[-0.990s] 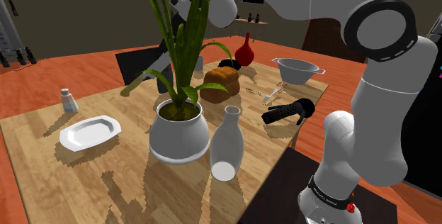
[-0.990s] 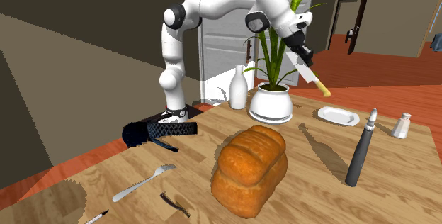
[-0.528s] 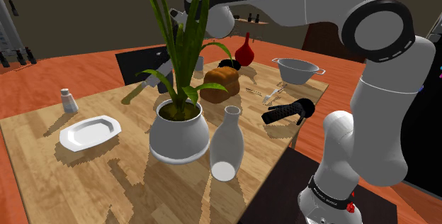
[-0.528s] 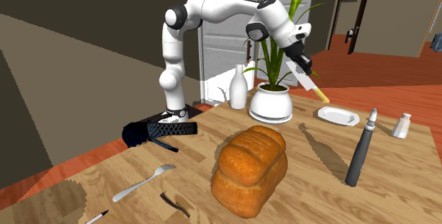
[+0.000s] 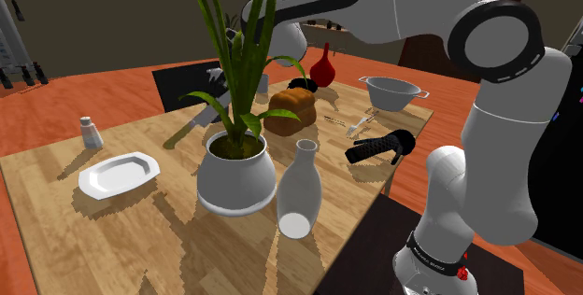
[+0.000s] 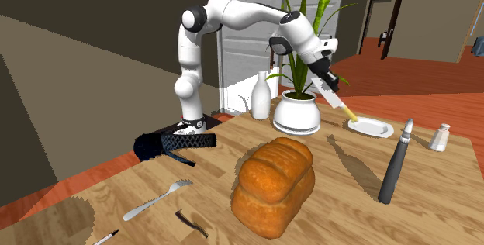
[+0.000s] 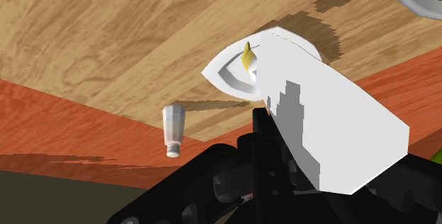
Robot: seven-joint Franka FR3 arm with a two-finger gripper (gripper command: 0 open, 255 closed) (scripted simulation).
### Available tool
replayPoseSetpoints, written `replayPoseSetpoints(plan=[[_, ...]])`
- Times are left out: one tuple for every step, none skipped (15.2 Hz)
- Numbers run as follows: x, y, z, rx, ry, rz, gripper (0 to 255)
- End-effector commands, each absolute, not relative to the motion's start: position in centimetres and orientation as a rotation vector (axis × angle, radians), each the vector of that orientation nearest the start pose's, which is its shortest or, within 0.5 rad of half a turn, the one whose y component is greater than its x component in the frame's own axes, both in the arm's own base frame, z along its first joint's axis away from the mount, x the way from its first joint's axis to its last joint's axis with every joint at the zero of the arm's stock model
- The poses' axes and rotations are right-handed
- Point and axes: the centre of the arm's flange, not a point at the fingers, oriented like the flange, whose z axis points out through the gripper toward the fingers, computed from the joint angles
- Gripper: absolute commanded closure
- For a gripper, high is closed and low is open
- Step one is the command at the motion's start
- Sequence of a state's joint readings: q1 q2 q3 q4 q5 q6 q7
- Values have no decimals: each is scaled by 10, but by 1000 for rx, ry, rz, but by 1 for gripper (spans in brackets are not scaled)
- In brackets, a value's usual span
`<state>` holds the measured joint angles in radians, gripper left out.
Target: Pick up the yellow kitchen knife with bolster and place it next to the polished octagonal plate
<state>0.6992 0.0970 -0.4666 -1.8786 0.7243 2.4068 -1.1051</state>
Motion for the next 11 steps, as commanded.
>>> replayPoseSetpoints(plan=[[603, 156, 500, -2417, -1184, -869, 255], [603, 156, 495, -2417, -1184, -869, 255], [603, 156, 489, -2417, -1184, -869, 255], [603, 156, 484, -2417, -1184, -869, 255], [603, 156, 479, -2417, -1184, -869, 255], [603, 156, 474, -2417, -1184, -869, 255], [603, 156, 468, -2417, -1184, -869, 255], [603, 156, 463, -2417, -1184, -869, 255], [603, 156, 458, -2417, -1184, -869, 255], [603, 156, 453, -2417, -1184, -869, 255], [603, 156, 447, -2417, -1184, -869, 255]])
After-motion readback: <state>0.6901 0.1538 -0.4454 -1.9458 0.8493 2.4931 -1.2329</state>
